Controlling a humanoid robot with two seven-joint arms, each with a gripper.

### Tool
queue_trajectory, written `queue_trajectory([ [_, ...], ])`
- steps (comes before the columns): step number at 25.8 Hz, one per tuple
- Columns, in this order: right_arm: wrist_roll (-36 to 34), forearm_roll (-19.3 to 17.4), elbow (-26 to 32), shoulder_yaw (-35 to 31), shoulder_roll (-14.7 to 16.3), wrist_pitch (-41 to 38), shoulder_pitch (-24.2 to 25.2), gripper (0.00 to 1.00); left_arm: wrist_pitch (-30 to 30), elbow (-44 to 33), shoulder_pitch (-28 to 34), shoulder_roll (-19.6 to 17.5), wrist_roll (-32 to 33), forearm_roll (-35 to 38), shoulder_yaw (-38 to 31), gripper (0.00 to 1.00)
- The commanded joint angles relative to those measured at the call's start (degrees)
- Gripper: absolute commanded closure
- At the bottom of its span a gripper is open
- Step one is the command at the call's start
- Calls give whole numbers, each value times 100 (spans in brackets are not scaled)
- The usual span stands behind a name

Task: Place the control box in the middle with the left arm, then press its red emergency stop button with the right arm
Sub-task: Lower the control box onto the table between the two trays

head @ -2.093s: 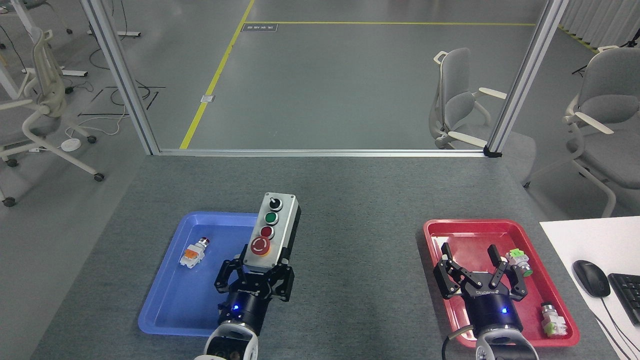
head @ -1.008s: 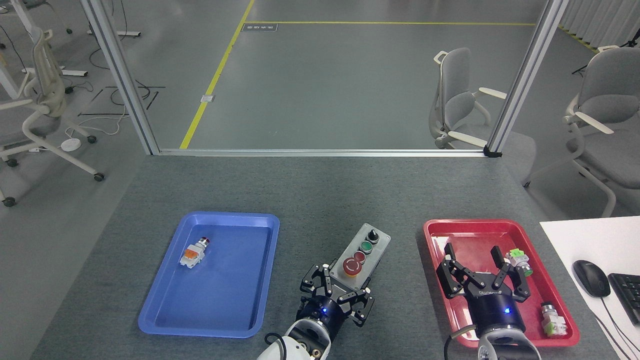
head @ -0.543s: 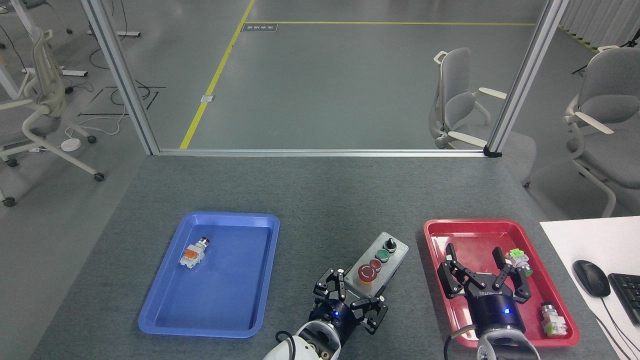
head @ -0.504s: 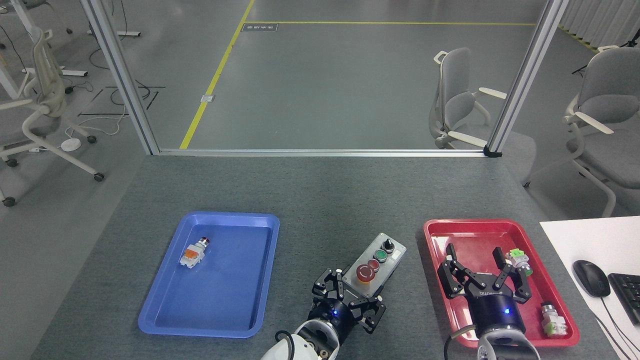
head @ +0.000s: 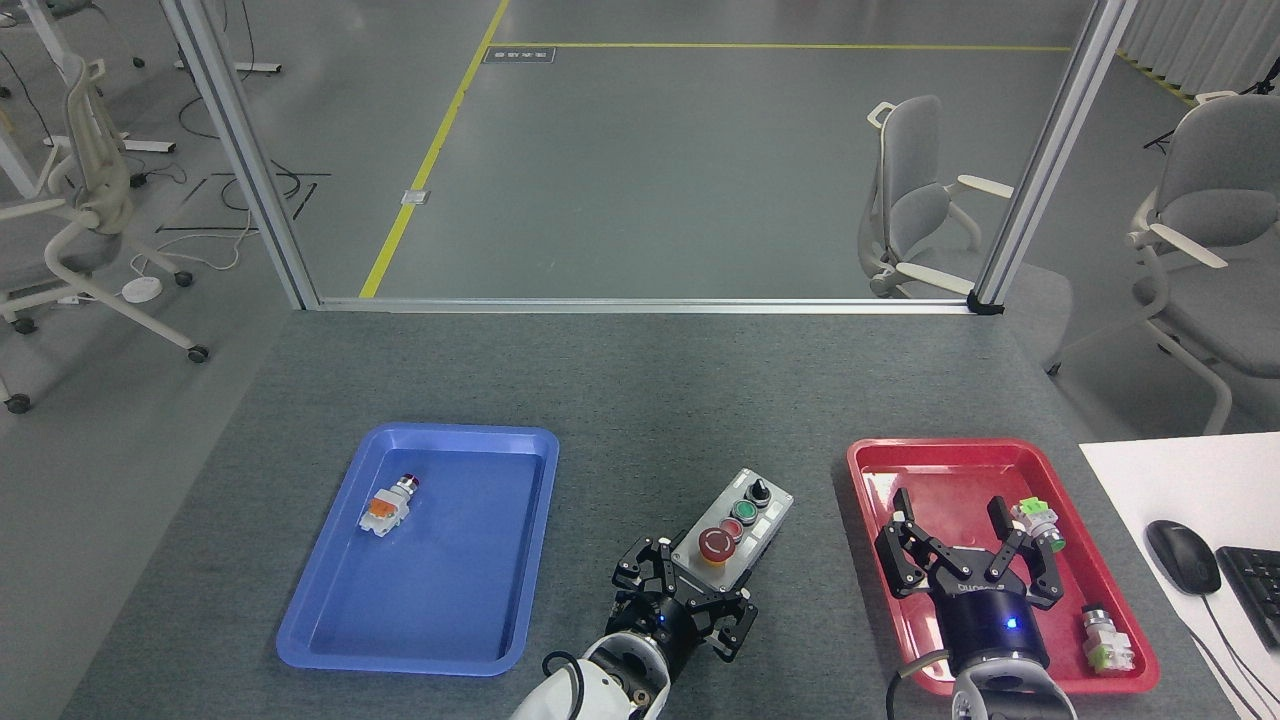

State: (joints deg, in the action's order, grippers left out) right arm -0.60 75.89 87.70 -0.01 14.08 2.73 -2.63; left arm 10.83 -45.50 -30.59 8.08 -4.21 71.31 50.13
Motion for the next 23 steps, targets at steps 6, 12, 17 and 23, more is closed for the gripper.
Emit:
queue_trajectory([
  [6, -28, 101, -77, 19, -46, 105, 0, 2, 174, -328, 18, -9, 8, 6, -4, 8],
  [12, -28, 110, -77, 27, -72, 26, 8, 2, 122, -680, 335, -9, 17, 23, 23, 4],
  [17, -28, 101, -77, 27, -107, -45, 0, 2, 78, -1075, 836, -79, 8, 49, 5, 4],
  [23, -46, 101, -69, 27, -160, -220, 8, 2, 86, -1963, 1354, -1002, -18, 14, -65, 3],
])
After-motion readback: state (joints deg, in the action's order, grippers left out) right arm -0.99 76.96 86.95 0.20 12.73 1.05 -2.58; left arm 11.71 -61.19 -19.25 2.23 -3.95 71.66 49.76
